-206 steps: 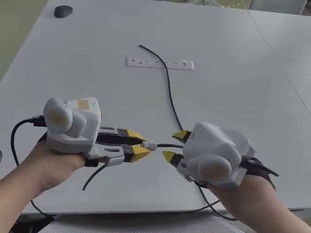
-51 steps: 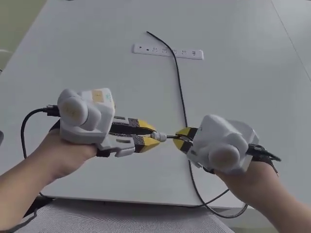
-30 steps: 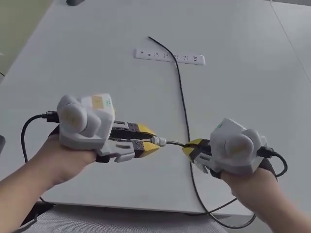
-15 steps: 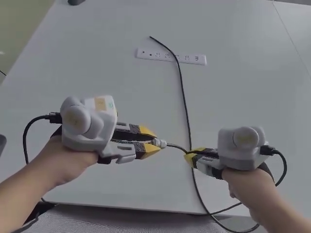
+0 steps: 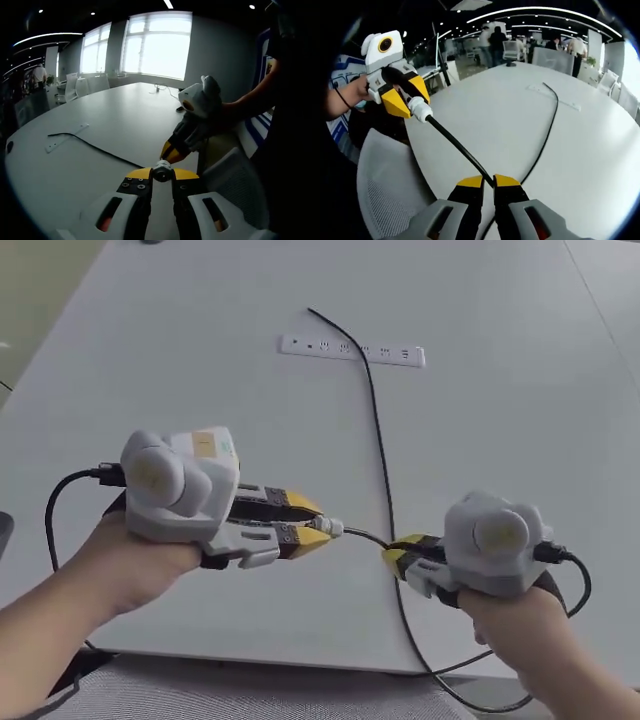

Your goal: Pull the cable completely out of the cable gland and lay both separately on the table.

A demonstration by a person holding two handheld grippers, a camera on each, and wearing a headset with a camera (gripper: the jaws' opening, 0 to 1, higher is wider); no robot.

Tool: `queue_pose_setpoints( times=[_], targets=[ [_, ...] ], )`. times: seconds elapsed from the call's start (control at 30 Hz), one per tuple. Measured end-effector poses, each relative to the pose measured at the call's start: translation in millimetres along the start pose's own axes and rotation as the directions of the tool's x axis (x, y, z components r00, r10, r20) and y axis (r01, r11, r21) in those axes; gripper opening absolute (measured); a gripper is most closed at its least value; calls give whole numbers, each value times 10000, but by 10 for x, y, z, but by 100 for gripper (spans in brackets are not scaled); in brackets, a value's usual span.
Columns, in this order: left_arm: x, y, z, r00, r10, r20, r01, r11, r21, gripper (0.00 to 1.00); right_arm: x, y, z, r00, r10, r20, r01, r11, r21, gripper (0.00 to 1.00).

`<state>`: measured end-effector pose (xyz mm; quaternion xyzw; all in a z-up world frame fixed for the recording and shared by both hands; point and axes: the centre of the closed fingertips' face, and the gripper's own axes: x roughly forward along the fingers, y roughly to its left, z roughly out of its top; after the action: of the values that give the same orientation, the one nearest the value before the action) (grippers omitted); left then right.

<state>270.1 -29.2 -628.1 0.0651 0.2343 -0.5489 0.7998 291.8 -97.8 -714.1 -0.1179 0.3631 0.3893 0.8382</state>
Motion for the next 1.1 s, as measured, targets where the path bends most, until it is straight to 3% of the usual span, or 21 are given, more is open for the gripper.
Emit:
queue_pose_setpoints(
  times=[0.23, 0.33, 0.4, 0.43, 0.47, 0.57, 0.67, 0.83, 1.1],
  targets=[
    [6, 17, 19, 9999, 31, 165, -30, 10000, -56, 15, -40, -73, 66, 9992, -405, 67, 410, 9957, -825, 3],
    [16, 11, 18, 9999, 3, 150, -3, 10000, 9, 15, -51, -76, 109, 9993, -313, 188, 329, 9953, -908, 9],
    [18, 9, 13, 9999, -15, 137, 16, 10000, -38, 15, -61, -85, 144, 9992, -338, 205, 364, 9890, -1436, 12],
    [18, 8, 12, 9999, -19, 148, 20, 10000, -58, 15, -74, -101, 161, 9986, -505, 132, 521, 9742, -2198, 11],
    [17, 9, 4, 9999, -27, 140, 28, 10000, -58, 15, -80, -74, 195, 9986, -470, 226, 512, 9661, -2529, 12],
    [16, 7, -17, 9999, -60, 106, 61, 9999, -86, 15, -114, 64, 303, 9988, -137, 470, 273, 9533, -3008, 17],
    [21, 14, -37, 10000, -82, 47, 83, 9999, -112, 15, -128, 196, 353, 9994, -28, 335, 173, 8963, -4431, 18],
    [22, 11, -14, 9999, -131, 65, 132, 9999, -83, 15, -136, 425, 446, 9977, 469, 486, -142, 8495, -5273, 18],
    [4, 4, -17, 9999, -156, 74, 157, 9999, -68, 15, -128, 542, 595, 9952, 627, 745, -89, 8207, -5713, 13]
  ],
)
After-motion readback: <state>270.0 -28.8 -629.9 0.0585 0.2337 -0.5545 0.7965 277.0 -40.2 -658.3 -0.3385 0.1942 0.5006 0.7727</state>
